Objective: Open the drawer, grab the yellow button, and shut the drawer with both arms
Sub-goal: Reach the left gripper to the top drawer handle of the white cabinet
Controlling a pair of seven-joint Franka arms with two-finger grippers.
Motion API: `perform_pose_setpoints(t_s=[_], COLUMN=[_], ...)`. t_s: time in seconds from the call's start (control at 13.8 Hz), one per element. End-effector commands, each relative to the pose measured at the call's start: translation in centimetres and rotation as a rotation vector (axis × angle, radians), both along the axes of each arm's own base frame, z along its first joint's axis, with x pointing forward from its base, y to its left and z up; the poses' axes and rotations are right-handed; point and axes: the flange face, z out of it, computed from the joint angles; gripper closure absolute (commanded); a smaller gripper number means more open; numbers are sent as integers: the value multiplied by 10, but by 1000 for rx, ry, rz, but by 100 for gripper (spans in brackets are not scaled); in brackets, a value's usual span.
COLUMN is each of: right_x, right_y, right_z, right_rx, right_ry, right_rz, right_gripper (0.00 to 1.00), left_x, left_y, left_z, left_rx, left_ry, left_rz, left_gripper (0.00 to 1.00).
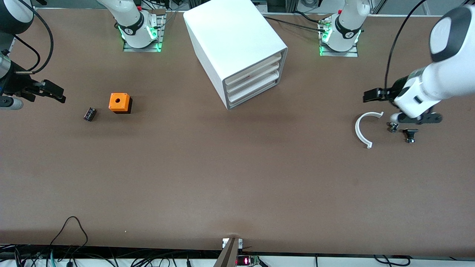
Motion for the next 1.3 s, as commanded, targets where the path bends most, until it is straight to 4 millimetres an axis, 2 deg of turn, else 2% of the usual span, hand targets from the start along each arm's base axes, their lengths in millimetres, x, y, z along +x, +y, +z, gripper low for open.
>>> perform_pose_setpoints(t_s=[0.0,0.14,0.29,0.51,0.65,0.8,1.09,1.23], right_x=[-4,-6,-9,-8,-9,-9,-6,0], right_y=[12,33,48,54,54,54,56,77], right_z=[5,7,8,12,10,11,16,14], right_rx=[17,17,15,13,16,16,16,16], right_ry=[14,37,59,50,65,67,53,50], right_rz=[16,56,77,91,94,92,95,176], right_gripper=[0,0,0,0,0,0,0,0], left_x=[-4,-24,-47,-90,-111,-131,-132,-142], left_y=[-62,-116,-155,-210,-238,-258,-258,-259], left_z=[-64,-114,-147,-174,-178,-178,-174,-180], left_rx=[-154,-331,-463,-561,-563,-589,-623,-628], left_ry=[172,312,381,392,400,433,418,429], left_rz=[-58,-32,26,-58,-108,-126,-152,-158], left_gripper=[0,0,0,1,2,5,5,5])
